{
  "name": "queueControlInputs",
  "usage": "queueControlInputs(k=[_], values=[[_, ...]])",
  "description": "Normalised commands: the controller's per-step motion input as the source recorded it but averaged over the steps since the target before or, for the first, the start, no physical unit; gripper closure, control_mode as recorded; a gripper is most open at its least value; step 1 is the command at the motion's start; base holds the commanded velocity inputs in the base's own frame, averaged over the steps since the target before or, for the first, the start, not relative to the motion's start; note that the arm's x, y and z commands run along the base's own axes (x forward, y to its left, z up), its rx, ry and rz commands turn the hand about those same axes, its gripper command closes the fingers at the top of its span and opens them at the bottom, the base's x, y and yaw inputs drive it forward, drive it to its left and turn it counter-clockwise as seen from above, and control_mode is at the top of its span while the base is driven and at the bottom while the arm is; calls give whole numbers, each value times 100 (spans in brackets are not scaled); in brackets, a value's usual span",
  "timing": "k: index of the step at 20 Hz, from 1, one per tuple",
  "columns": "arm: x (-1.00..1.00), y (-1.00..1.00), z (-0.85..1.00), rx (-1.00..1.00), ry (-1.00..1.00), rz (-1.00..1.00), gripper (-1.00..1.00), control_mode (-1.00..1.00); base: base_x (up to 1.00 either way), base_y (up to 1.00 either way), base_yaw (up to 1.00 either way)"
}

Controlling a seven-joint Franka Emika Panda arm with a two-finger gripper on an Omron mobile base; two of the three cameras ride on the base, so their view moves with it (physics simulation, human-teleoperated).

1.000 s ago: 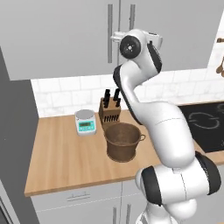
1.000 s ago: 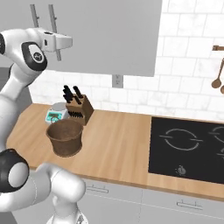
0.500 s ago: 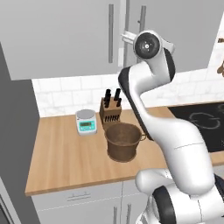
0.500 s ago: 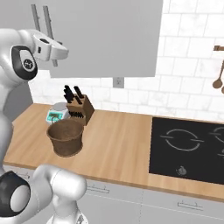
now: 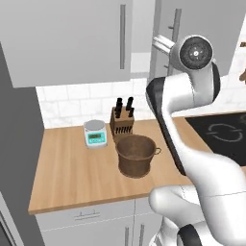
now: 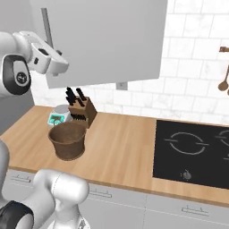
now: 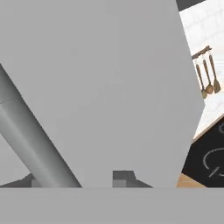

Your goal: Open the cabinet, pick up the bread from the cabinet and place it in the basket. Then move the basket to the dining counter.

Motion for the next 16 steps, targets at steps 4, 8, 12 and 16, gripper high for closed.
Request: queueControlInputs(k=[4,8,12,16], values=[[-94,-100,0,14,0,0,100,-100,0,0,0],[-90,-100,0,15,0,0,100,-100,0,0,0],[-86,-100,0,15,0,0,100,-100,0,0,0],[-79,-100,0,14,0,0,100,-100,0,0,0]])
